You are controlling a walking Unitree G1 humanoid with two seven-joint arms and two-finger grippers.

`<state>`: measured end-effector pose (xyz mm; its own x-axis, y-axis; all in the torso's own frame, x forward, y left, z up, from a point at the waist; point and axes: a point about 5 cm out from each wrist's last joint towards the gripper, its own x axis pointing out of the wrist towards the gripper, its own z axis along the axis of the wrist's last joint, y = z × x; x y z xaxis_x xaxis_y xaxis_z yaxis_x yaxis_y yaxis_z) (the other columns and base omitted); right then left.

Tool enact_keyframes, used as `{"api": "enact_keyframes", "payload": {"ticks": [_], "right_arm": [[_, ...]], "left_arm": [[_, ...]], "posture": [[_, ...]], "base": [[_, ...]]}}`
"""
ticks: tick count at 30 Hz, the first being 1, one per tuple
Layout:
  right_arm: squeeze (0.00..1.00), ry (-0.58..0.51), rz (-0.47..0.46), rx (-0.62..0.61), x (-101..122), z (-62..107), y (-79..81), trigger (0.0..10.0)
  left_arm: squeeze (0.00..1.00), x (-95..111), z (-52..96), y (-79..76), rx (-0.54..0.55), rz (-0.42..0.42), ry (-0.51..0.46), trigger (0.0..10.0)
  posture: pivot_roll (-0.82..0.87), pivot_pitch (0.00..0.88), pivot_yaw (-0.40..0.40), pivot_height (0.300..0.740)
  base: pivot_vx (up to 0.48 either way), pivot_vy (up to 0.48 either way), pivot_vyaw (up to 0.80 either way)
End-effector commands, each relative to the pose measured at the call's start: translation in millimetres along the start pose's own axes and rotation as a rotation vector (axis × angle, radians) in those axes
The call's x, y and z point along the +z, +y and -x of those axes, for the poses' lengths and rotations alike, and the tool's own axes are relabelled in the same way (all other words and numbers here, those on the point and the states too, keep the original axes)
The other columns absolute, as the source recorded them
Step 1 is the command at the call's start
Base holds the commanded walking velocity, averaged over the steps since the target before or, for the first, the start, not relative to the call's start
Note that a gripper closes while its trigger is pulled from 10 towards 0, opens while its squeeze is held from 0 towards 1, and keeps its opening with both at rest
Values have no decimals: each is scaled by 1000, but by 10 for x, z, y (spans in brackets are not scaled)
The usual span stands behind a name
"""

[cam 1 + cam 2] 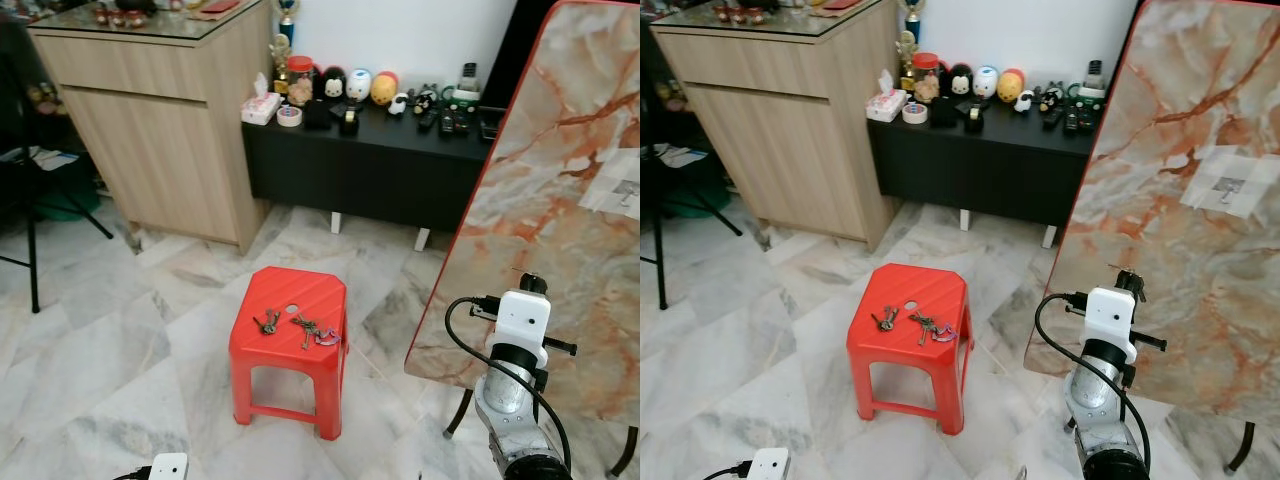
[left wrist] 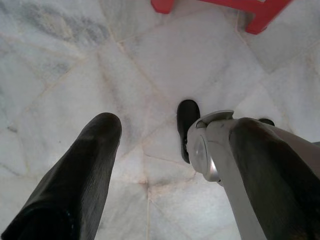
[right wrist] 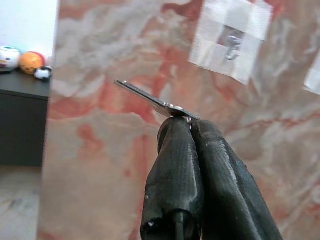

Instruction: Hang keys on a hook

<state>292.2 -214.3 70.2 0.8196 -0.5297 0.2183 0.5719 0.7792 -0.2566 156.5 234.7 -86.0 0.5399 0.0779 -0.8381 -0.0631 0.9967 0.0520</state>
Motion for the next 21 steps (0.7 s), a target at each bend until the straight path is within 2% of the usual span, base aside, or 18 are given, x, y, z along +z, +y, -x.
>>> {"api": "enact_keyframes", "payload": {"ticks": [1,2,3,4,5,6,7,8,9,10,11,14,15,19,21], "right_arm": [[0,3,-21,-26,15,-7,-31,10000],[0,1,-8,-29,19,-1,-37,10000],[0,36,-37,-24,-8,6,-30,10000],[0,109,-106,-30,-65,20,-22,10000],[0,282,-283,-65,-200,60,-11,10000],[0,282,-283,-65,-200,60,-11,10000],[0,458,-435,-34,-356,131,66,10000],[0,499,-463,-16,-395,158,94,10000],[0,533,-370,62,-463,219,141,10000],[0,533,-370,62,-463,219,141,10000],[0,593,-303,121,-533,295,197,10000],[0,687,-357,92,-626,401,193,10000],[0,711,-405,79,-643,431,200,10000],[0,715,-432,111,-633,423,221,10000],[0,620,-372,112,-554,333,184,10000]], "left_arm": [[0,-60,14,15,2,5,15,10000],[0,-67,16,23,3,4,16,10000],[0,-71,18,26,2,4,18,10000],[0,-74,19,29,1,4,19,10000],[0,-77,20,31,-1,3,21,10000],[0,-77,20,31,-1,3,21,10000],[0,-76,21,37,-1,4,21,10000],[0,-76,21,39,0,5,20,10000],[0,-80,23,43,0,3,22,10000],[0,-80,23,43,0,3,22,10000],[0,-79,23,46,-1,1,22,10000],[0,-78,24,51,-1,3,22,10000],[0,-81,25,55,-1,4,23,10000],[0,-87,26,54,-6,-2,27,10000],[0,-90,26,53,-7,-14,30,10000]], "posture": [[-9,0,-51,740],[-11,0,-50,740],[-11,0,-50,740],[-11,0,-50,740],[-7,0,-50,740],[-7,0,-50,740],[-9,0,-49,740],[-9,0,-49,740],[-9,0,-49,740],[-9,0,-49,740],[-6,0,-48,740],[-2,0,-50,740],[-3,0,-50,740],[-4,0,-47,740],[-4,0,-48,740]], "base": [[0,0,0],[0,0,0],[0,0,0],[0,0,0],[0,0,0],[0,0,0],[0,0,0],[0,0,0],[0,0,0],[0,0,0],[0,0,0],[0,0,0],[0,0,0],[0,0,0],[0,0,0]]}}
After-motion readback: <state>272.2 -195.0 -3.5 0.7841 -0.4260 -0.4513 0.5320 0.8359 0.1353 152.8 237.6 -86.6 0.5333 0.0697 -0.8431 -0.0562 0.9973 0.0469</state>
